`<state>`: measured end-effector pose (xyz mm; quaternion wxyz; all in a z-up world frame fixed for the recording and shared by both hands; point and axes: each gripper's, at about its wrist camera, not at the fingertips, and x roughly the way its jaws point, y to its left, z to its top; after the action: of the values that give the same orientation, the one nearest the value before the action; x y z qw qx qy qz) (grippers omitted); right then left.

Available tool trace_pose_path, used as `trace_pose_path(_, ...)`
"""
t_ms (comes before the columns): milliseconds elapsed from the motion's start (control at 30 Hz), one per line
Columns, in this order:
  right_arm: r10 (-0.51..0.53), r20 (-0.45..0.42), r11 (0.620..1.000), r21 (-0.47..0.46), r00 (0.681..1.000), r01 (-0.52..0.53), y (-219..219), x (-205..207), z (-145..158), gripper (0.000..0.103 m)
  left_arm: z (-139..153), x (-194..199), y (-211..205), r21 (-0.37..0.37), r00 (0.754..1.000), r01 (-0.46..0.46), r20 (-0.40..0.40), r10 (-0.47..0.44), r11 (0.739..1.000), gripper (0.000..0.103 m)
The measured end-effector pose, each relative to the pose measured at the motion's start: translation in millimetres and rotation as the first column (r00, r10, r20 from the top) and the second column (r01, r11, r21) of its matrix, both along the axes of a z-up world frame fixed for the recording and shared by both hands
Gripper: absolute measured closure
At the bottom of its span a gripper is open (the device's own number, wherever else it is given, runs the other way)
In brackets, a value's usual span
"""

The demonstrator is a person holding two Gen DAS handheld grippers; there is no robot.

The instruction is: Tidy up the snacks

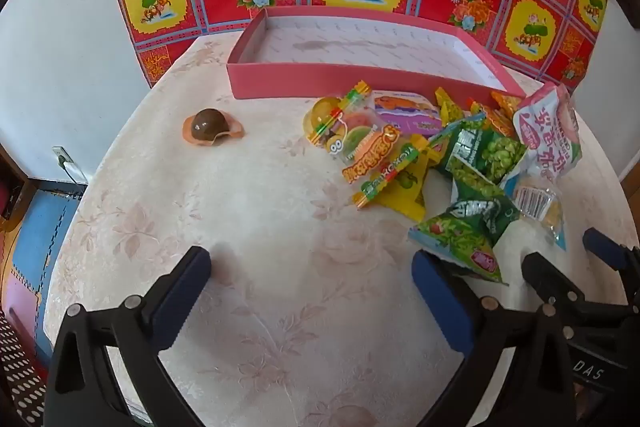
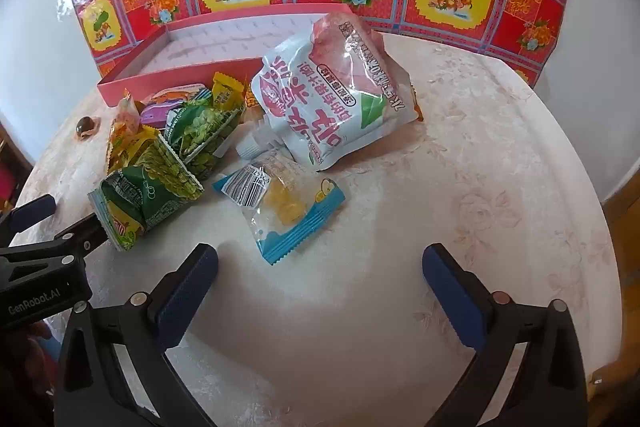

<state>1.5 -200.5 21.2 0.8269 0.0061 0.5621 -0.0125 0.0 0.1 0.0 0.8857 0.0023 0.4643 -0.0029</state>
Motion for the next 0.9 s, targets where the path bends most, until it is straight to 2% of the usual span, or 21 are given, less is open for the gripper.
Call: trace_pose_path(900,0.001,0.006,1.000,-0.002,1.000,-0.001,-0.1,-1.6,1.7,0.000,0.1,0.1,0.0,0.004,1.000,0.000,0.003,0.000,1.000,0.000)
